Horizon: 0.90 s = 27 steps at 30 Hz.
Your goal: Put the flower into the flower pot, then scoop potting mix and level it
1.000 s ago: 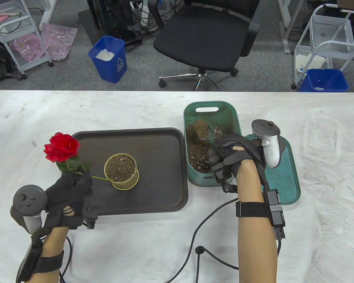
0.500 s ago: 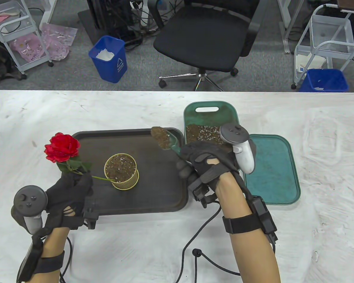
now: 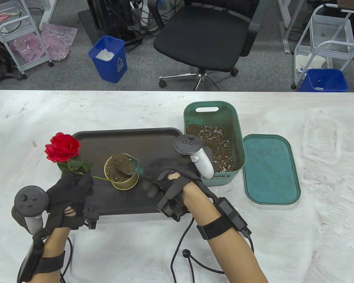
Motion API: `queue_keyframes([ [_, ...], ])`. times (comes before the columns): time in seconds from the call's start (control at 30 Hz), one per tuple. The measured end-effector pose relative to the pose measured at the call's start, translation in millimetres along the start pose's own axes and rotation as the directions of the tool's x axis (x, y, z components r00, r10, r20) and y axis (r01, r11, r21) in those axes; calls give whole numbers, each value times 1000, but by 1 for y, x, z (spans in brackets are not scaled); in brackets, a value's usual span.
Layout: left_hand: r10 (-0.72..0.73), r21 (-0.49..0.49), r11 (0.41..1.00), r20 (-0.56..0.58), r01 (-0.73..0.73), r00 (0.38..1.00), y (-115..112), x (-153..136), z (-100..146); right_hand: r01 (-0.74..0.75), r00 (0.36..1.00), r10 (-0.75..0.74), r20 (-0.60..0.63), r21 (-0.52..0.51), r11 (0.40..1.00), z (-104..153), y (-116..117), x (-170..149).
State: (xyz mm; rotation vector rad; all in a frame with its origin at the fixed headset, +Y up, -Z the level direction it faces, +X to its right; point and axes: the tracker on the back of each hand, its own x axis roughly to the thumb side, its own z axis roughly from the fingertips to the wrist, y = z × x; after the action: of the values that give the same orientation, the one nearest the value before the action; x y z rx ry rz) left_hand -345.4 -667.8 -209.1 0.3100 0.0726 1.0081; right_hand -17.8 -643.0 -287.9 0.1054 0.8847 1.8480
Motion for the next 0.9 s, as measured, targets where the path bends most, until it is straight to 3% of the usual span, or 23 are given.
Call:
queue_keyframes([
  [0.2, 0, -5, 1000, 4, 0, 1000, 0, 0, 0, -121, 992, 119, -29, -67, 990, -10, 8, 5],
  [0.3, 0, -5, 1000, 4, 0, 1000, 0, 0, 0, -225, 974, 225, -24, -183, 957, -8, 11, 11],
  [0.4, -1, -4, 1000, 3, 1, 1000, 0, 0, 0, -381, 917, 398, -16, -324, 866, -4, 18, 20],
  [0.57, -3, -3, 1000, 4, 3, 1000, 0, 0, 0, -564, 781, 623, -30, -462, 684, 0, 38, 33],
  [0.9, -3, -2, 1000, -1, 3, 1000, 0, 0, 0, -621, 660, 751, -14, -572, 536, 12, 60, 33],
])
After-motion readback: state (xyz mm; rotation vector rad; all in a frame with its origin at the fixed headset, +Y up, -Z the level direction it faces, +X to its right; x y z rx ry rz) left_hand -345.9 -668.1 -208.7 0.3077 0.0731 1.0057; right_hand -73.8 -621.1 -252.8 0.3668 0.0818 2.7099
